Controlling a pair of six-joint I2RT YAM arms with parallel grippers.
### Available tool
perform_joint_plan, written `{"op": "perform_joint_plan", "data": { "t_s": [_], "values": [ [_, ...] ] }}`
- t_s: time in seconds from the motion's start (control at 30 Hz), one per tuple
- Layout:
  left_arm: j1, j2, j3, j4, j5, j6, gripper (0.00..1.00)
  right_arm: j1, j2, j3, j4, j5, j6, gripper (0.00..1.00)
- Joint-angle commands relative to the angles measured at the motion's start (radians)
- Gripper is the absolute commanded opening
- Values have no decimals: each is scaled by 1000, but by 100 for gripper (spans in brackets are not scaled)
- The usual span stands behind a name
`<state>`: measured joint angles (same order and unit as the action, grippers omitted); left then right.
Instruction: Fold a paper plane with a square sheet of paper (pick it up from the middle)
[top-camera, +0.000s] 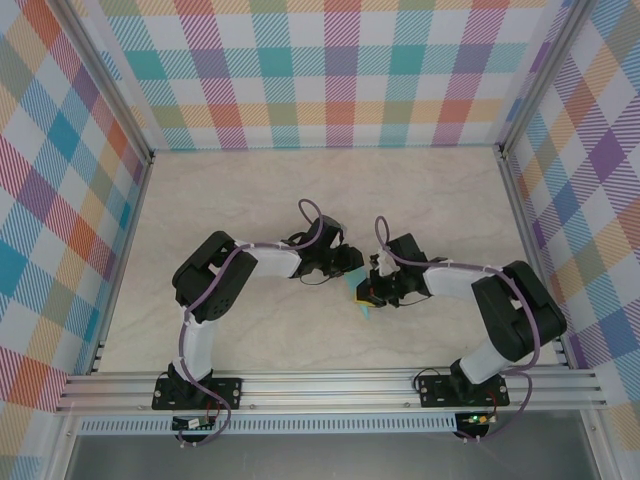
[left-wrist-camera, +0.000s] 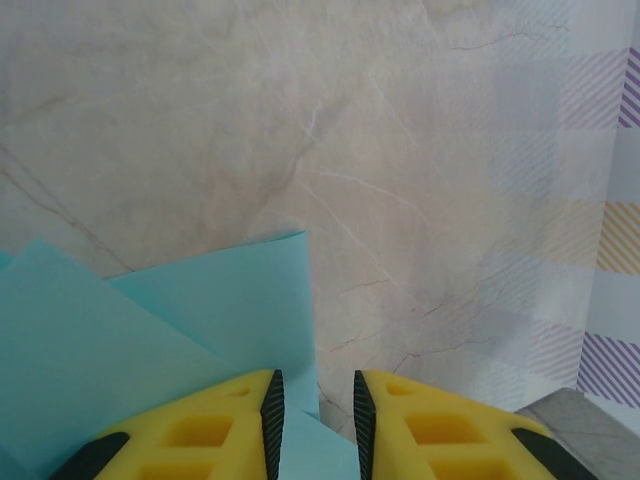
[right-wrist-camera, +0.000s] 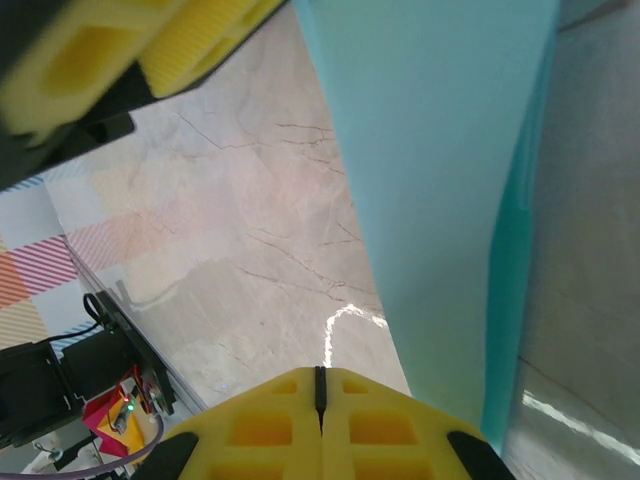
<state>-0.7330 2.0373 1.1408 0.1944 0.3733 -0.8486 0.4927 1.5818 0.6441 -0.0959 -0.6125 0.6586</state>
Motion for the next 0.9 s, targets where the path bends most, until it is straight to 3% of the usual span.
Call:
{"op": "perform_joint_plan", "data": {
  "t_s": [0.0,0.63,0.87],
  "values": [
    [-10,56,-39,-85,-68,16,27,15,44,16,-57,22,-27,5],
    [10,77,-58,-84,-74,20,26,10,-77,-246,7,28,33,5],
    [11,65,-59,-75,-63,23,26,-12,-203,-263,-69,28,21,6]
  ]
}}
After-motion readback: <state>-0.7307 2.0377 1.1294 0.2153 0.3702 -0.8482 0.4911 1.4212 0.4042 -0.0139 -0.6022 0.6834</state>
